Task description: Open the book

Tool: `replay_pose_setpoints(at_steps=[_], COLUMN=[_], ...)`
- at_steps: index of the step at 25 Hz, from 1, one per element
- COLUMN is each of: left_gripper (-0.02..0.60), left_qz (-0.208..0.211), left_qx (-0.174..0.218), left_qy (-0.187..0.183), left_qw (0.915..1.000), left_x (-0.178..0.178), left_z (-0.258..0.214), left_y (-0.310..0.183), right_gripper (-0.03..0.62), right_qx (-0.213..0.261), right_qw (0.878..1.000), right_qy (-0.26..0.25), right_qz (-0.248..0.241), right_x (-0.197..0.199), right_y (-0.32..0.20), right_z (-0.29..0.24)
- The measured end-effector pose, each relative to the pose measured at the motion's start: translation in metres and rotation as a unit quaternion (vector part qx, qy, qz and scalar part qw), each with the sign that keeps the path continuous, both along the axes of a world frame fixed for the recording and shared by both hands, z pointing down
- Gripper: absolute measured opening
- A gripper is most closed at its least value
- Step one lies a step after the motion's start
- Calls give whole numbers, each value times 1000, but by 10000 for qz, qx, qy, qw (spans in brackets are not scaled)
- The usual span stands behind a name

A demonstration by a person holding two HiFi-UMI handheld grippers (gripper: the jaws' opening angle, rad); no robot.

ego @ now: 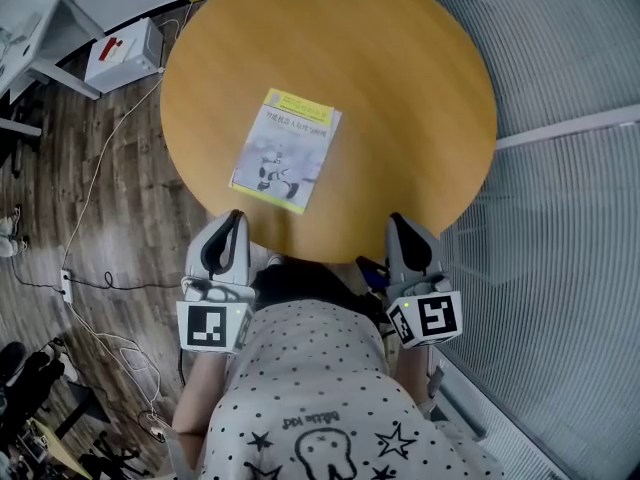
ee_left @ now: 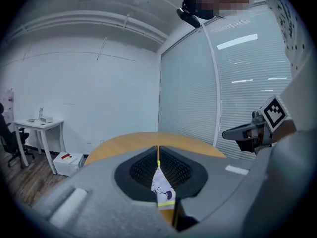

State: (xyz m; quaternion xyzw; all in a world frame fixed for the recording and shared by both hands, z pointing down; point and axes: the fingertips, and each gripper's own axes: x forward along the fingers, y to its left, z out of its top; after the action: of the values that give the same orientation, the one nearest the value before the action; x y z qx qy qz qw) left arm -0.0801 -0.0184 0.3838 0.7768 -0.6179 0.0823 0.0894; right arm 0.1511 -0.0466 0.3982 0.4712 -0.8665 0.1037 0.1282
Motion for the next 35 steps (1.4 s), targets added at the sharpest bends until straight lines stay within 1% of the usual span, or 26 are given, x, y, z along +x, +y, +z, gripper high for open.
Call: replay_pose_setpoints(at_steps=[7,12,18,26,35], left_gripper=[23,23,23,23,23], left_qz=[-61,3,156,359,770], left_qx=[57,102,43,-138,-164], left_qy=[2,-26,-4,-131,-201], left_qw=[10000,9999,9999,9992,9967], left_x=[6,4,-9,-23,-14], left_z=[5,3,2,4,14], left_y=[-16,-25,-38,-57,-68], right_gripper=[5,5,5,5,5], right_qx=[-62,-97,-210,-239,-190], right_qw=[9999,9999,9997,9993,9991], right_qy=[17,28,45,-69,-66], right_qz=[-102,-69,112,266,360], right_x=[7,6,-4,-29,-40], right_y=[-18,-24,-30,-38,-49], right_z=[4,7,5,3,10])
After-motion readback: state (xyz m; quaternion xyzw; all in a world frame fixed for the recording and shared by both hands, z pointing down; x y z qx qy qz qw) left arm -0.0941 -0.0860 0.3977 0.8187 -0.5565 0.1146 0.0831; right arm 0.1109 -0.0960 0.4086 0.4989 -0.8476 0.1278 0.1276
